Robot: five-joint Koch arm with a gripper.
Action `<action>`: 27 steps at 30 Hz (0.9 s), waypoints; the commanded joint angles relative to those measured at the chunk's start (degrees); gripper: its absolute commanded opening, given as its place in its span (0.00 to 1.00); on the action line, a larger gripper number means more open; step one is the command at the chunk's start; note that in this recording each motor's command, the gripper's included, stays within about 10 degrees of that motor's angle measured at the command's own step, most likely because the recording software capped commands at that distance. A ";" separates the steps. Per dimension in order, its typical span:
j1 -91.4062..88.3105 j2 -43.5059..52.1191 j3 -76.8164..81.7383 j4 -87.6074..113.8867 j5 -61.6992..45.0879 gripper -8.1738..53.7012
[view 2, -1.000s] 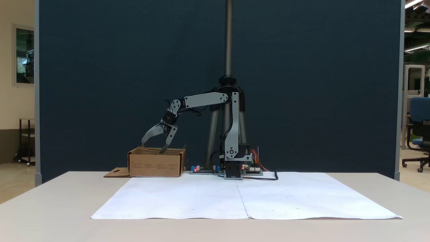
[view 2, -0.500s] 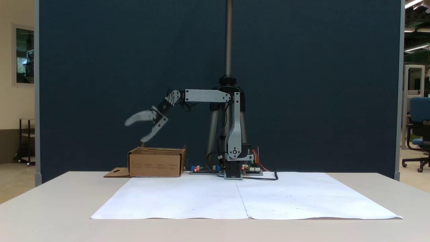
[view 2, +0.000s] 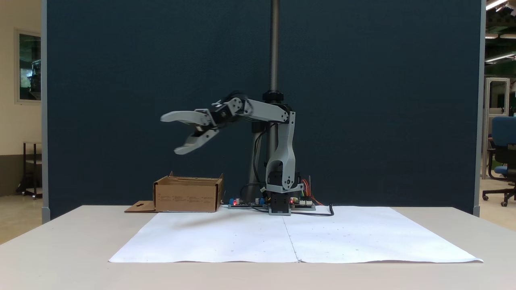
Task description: Grasp a green dice and put it in the bin.
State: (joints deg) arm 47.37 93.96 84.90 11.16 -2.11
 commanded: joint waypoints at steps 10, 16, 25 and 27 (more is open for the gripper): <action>-22.32 7.38 0.70 -5.62 4.04 0.85; -35.68 16.96 17.05 -13.69 4.13 0.86; -43.68 31.38 44.47 -29.34 4.04 0.85; -43.86 34.28 51.06 -32.68 3.96 0.85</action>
State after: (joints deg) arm 3.43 125.16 135.79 -13.62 -0.44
